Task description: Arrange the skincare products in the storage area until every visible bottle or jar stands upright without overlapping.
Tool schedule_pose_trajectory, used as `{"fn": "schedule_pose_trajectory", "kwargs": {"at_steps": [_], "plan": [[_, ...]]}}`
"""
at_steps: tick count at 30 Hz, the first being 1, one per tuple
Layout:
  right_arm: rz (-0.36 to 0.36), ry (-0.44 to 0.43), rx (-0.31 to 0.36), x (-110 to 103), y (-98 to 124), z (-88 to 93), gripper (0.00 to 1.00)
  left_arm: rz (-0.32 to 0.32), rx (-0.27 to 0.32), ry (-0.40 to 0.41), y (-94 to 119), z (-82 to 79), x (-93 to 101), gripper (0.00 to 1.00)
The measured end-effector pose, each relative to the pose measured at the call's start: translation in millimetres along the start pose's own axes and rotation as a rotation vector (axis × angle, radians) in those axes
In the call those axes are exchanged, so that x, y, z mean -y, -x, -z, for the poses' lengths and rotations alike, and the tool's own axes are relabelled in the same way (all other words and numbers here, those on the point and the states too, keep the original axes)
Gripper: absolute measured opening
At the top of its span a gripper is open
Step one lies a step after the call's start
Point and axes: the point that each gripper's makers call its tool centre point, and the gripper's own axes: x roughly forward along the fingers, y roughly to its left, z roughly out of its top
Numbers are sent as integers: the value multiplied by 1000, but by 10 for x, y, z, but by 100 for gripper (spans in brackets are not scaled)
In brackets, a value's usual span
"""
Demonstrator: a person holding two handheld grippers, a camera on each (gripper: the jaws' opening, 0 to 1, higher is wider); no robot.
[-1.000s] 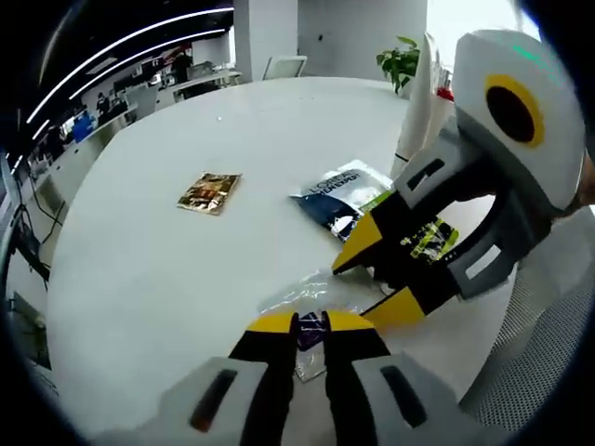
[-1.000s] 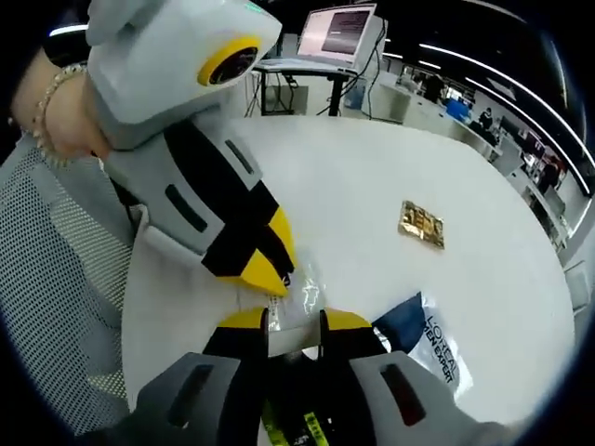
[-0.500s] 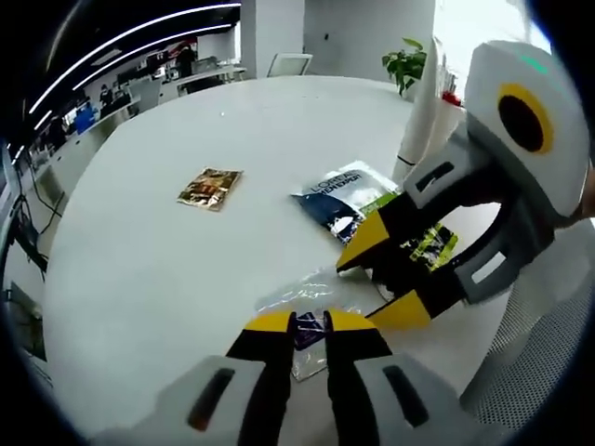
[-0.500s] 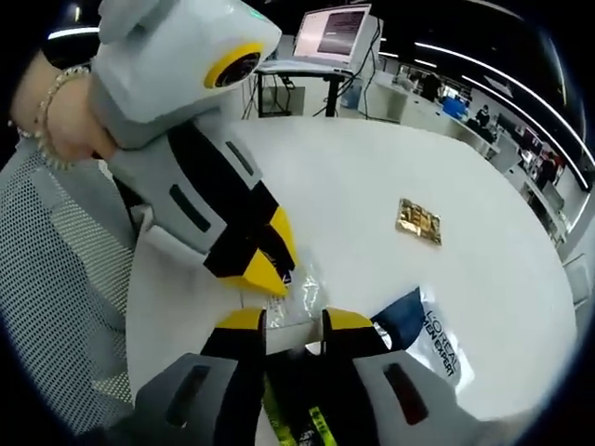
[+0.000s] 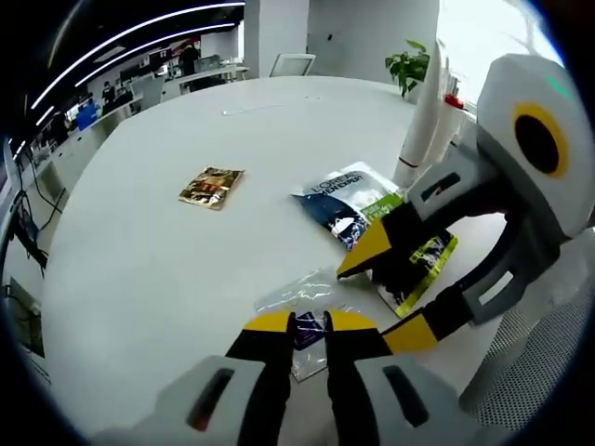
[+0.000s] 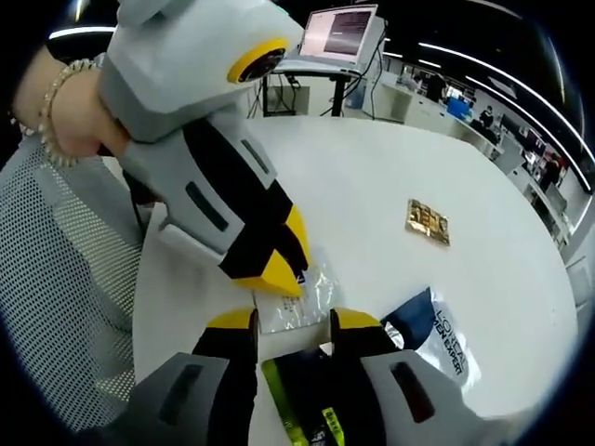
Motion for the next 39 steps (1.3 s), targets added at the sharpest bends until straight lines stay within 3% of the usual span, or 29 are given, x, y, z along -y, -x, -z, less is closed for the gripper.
{"fn": "schedule_pose_trajectory", "kwargs": {"at_steps": [25, 34, 39], "plan": [[63, -41, 35, 72, 291, -3, 37, 15, 8, 8, 102, -38, 84, 23], [97, -75, 56, 42, 442, 18, 45, 16, 26, -5, 207, -23, 109, 32], [121, -107, 78, 21, 591, 1, 50, 21, 41, -7, 262, -20, 132, 45]]}}
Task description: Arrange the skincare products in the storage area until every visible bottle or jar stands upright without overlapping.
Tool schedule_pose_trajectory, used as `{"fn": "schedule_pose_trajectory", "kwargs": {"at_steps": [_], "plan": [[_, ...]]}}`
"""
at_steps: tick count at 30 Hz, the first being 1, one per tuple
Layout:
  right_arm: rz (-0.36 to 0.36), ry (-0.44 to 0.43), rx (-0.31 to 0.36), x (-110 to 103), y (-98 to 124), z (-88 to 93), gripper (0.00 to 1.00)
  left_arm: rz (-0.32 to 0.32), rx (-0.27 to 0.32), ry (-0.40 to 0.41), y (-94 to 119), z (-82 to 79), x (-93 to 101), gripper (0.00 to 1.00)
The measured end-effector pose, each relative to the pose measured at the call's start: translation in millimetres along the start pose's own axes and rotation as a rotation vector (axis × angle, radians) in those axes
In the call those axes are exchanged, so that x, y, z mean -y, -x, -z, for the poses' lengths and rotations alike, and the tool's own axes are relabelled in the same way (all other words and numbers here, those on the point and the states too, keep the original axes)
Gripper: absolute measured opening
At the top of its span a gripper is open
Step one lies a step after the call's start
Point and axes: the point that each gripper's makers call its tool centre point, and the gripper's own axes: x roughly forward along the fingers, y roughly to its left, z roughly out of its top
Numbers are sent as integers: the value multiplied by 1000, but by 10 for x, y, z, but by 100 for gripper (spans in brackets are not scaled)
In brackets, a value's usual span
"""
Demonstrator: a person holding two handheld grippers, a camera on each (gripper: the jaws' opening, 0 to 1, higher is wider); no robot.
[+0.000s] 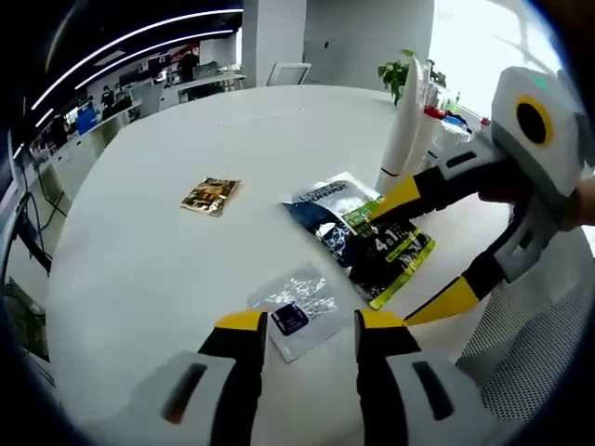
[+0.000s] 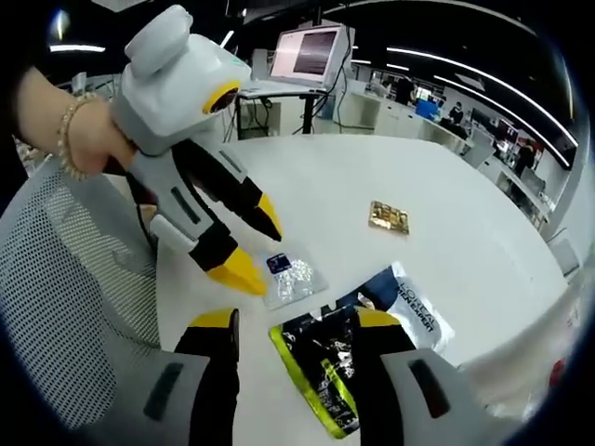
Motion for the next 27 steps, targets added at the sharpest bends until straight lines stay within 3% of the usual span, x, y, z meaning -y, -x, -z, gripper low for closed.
{"fn": "schedule_pose_trajectory", "kwargs": {"at_steps": [9, 11, 15, 27], "plan": [[39, -68, 22, -15, 219, 88, 58, -1, 3, -8, 137, 21, 34, 50], [34, -148, 45, -42, 268, 101, 59, -3, 1, -11, 160, 32, 35, 51], [54, -190, 50, -36, 376, 160, 64, 2, 10, -3, 230, 49, 57, 55], [117, -299, 58, 23, 743, 336, 79, 39, 74, -12, 401, -3, 173, 64]]}}
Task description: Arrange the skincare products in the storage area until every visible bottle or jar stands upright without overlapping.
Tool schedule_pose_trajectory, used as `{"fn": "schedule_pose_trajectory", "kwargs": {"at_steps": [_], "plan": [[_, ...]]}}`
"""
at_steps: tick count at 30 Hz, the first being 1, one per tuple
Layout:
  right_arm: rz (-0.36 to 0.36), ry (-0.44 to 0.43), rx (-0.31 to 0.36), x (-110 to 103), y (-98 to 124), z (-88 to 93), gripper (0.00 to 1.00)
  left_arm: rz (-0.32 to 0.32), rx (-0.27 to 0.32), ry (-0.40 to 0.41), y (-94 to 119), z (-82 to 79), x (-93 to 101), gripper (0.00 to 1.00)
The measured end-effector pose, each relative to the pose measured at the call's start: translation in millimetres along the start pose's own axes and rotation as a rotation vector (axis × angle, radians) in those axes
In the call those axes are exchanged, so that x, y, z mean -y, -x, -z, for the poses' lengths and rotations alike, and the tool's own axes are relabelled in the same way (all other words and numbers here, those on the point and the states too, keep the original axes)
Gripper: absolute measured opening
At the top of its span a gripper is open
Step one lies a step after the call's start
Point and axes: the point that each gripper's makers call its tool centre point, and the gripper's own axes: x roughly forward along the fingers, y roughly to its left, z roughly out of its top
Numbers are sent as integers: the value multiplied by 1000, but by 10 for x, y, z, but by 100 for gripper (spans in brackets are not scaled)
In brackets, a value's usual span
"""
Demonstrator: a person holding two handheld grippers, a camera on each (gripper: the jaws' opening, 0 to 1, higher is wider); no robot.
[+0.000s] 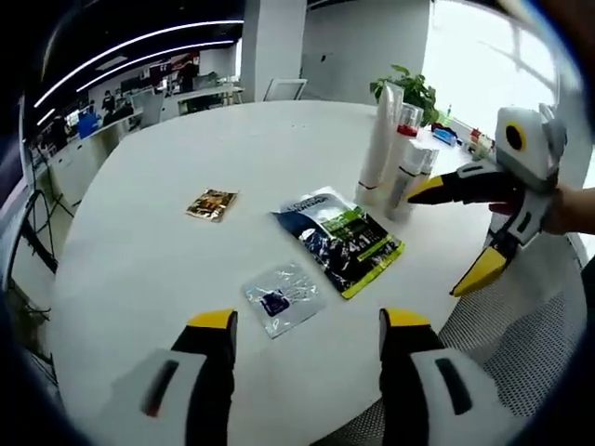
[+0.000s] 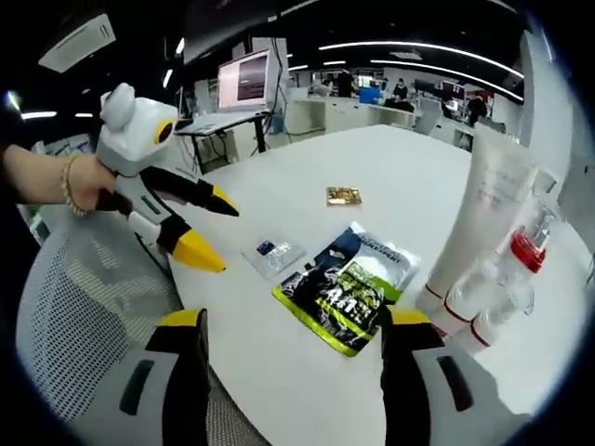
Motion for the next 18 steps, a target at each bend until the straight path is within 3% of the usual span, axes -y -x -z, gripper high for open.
{"fn": "schedule_pose_trajectory", "kwargs": {"at_steps": [11, 18], "plan": [[72, -92, 21, 184, 373, 107, 85, 32, 27, -11, 163, -134, 111, 77], [129, -142, 23, 414, 544, 212, 88, 17, 29, 23, 241, -140, 53, 82]]}}
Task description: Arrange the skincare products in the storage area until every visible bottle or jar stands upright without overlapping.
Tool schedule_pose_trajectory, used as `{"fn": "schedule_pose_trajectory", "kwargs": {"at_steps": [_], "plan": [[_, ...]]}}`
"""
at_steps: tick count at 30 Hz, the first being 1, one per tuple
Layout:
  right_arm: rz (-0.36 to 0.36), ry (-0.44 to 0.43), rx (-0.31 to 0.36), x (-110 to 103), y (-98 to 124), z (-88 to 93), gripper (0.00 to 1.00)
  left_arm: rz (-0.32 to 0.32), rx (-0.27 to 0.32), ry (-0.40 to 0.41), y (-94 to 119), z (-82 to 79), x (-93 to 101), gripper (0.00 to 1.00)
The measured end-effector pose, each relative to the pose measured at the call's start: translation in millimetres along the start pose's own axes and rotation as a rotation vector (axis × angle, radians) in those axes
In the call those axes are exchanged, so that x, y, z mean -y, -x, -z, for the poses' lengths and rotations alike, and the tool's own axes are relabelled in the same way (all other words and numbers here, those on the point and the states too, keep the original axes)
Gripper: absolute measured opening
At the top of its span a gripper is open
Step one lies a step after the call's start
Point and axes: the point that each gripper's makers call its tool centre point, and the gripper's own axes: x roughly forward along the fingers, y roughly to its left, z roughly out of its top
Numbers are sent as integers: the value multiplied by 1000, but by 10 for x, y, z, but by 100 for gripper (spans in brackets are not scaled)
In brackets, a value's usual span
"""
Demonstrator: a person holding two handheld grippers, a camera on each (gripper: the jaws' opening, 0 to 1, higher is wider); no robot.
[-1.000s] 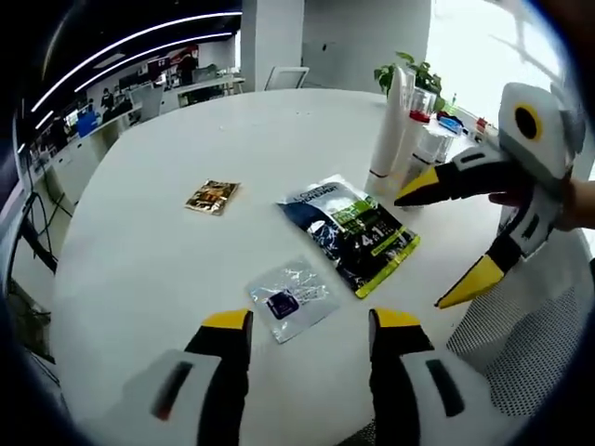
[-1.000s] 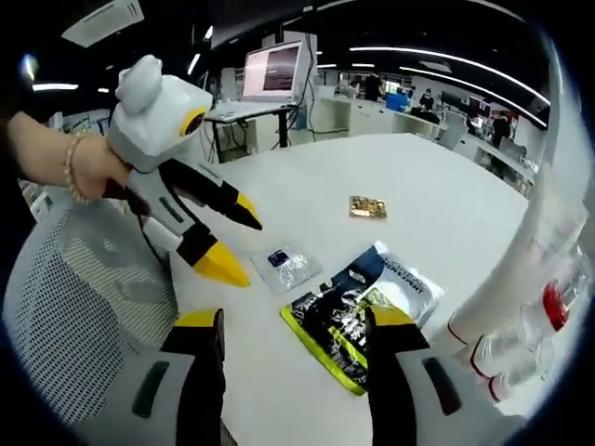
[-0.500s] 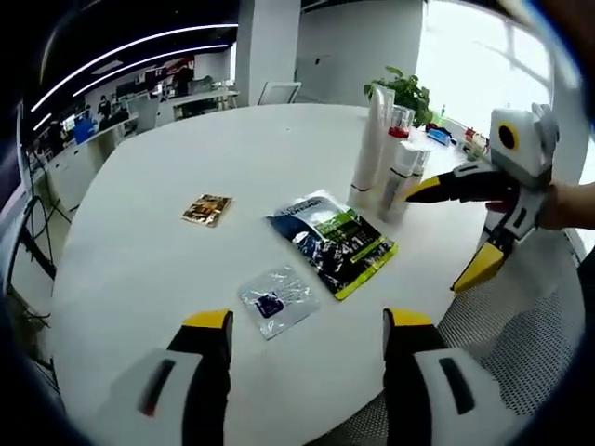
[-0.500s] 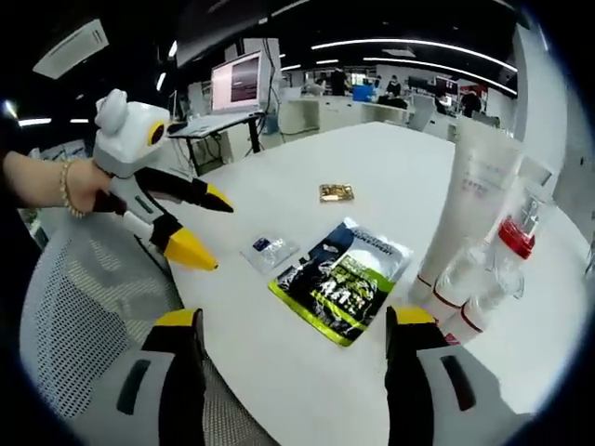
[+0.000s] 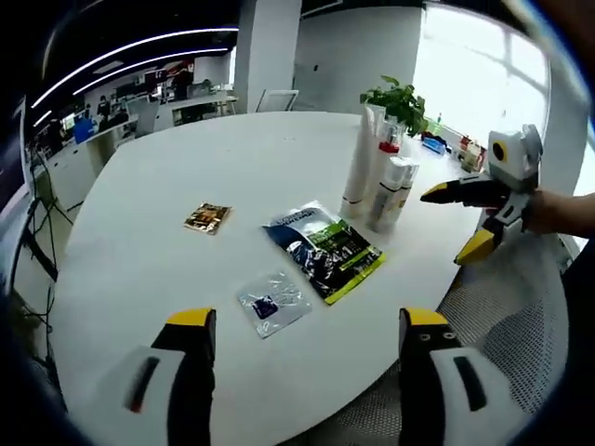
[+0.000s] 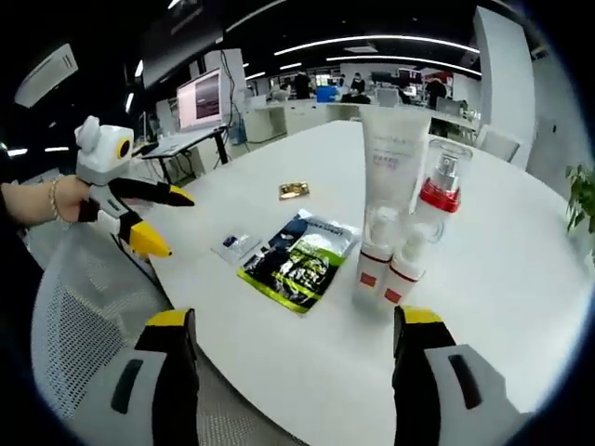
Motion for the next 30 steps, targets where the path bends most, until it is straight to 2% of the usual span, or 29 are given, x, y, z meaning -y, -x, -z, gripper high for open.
{"fn": "schedule_pose_trajectory", "kwargs": {"at_steps": [8, 12, 16, 20, 30], "plan": [[48, -31, 15, 188, 88, 5, 90, -24, 26, 36, 125, -1, -80, 85], [52, -32, 22, 199, 91, 14, 90, -25, 32, 45, 147, 10, -89, 89], [56, -19, 35, 194, 114, 18, 94, -41, 36, 38, 174, 11, -125, 88], [62, -30, 37, 228, 108, 43, 94, -44, 29, 40, 161, 35, -139, 91], [94, -55, 34, 306, 125, 95, 93, -58, 23, 43, 166, 38, -148, 90]]}}
